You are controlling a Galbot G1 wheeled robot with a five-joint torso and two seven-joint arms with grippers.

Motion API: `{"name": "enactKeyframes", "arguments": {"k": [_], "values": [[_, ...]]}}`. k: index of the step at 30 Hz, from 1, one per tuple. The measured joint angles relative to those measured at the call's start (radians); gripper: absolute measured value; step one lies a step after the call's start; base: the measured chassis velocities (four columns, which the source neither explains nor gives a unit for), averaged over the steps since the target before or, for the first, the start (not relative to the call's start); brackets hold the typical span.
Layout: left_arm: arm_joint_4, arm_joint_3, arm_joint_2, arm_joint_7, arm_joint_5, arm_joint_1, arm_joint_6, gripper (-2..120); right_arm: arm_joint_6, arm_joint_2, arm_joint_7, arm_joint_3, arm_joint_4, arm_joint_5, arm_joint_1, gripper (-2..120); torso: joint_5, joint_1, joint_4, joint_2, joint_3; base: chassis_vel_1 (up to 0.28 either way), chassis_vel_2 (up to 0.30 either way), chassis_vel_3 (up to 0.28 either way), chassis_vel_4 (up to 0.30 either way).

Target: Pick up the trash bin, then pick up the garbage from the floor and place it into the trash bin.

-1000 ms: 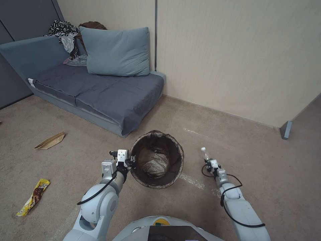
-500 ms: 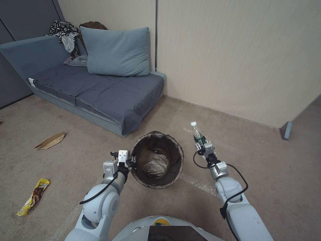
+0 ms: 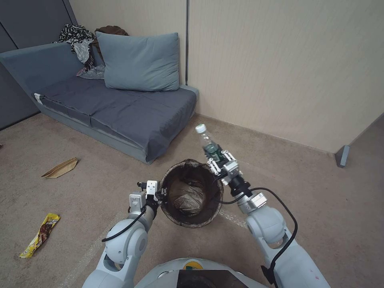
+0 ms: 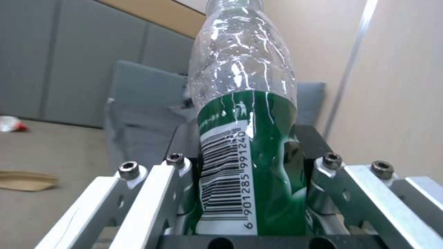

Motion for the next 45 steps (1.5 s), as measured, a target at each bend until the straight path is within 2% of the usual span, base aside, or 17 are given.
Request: {"name": "enactKeyframes", "arguments": {"k": [8,19,25,26,28,32,36,37,40,41,43,45], "values": [[-0.001,0.008,-0.006,0.002,0.003,0.001,0.001,0,0.006,0.01,-0.018,-0.087,-0.04,-0.074,-0.003,30,0.0,0.0,0.0,0.0,0.0,0.0,0.0,0.0,0.0],[-0.003,0.006,-0.008,0.003,0.004,0.002,0.001,0,0.033,0.022,-0.019,-0.096,-0.087,-0.111,-0.012,30,-0.0005,0.0,0.0,0.0,0.0,0.0,0.0,0.0,0.0],[-0.008,0.004,-0.009,0.006,0.004,0.002,0.001,0,0.052,0.041,-0.02,-0.104,-0.147,-0.153,-0.033,32,0.0006,0.0,-0.0004,0.0,0.0,0.0,0.0,0.0,0.0],[-0.009,0.002,-0.009,0.007,0.003,0.001,0.001,0,0.055,0.045,-0.018,-0.103,-0.153,-0.158,-0.035,37,-0.0003,0.0,-0.0001,0.0,0.0,0.0,0.0,0.0,0.0],[-0.01,-0.003,-0.007,0.008,0.001,0.0,0.001,0,0.056,0.048,-0.017,-0.103,-0.165,-0.17,-0.04,46,0.0003,0.0,-0.0002,0.0,0.0,0.0,0.0,0.0,0.0],[-0.01,-0.006,-0.007,0.008,0.0,-0.002,0.001,0,0.059,0.048,-0.013,-0.103,-0.168,-0.172,-0.039,56,0.0001,0.0,0.0,0.0,0.0,0.0,0.0,0.0,0.0],[-0.009,-0.008,-0.009,0.008,-0.002,-0.004,0.002,0,0.06,0.053,-0.007,-0.103,-0.17,-0.176,-0.045,76,0.0002,0.0,-0.0001,0.0,0.0,0.0,0.0,0.0,0.0],[-0.009,-0.008,-0.009,0.008,-0.002,-0.004,0.002,0,0.06,0.053,-0.007,-0.103,-0.17,-0.176,-0.045,76,0.0002,0.0,-0.0001,0.0,0.0,0.0,0.0,0.0,0.0],[-0.009,-0.01,-0.009,0.008,-0.002,-0.005,0.003,0,0.062,0.05,-0.007,-0.098,-0.169,-0.176,-0.045,89,0.0,0.0,-0.0001,0.0,0.0,0.0,0.0,0.0,0.0],[-0.009,-0.01,-0.009,0.008,-0.002,-0.005,0.003,0,0.062,0.05,-0.007,-0.098,-0.169,-0.176,-0.045,89,0.0,0.0,-0.0001,0.0,0.0,0.0,0.0,0.0,0.0],[-0.009,-0.01,-0.009,0.009,-0.003,-0.005,0.003,0,0.062,0.049,-0.007,-0.097,-0.167,-0.176,-0.045,98,0.0001,0.0,0.0,0.0,0.0,0.0,0.0,0.0,0.0],[-0.009,-0.01,-0.009,0.009,-0.003,-0.005,0.003,0,0.062,0.049,-0.007,-0.096,-0.167,-0.176,-0.045,99,0.0001,0.0,-0.0001,0.0,0.0,0.0,0.0,0.0,0.0]]}}
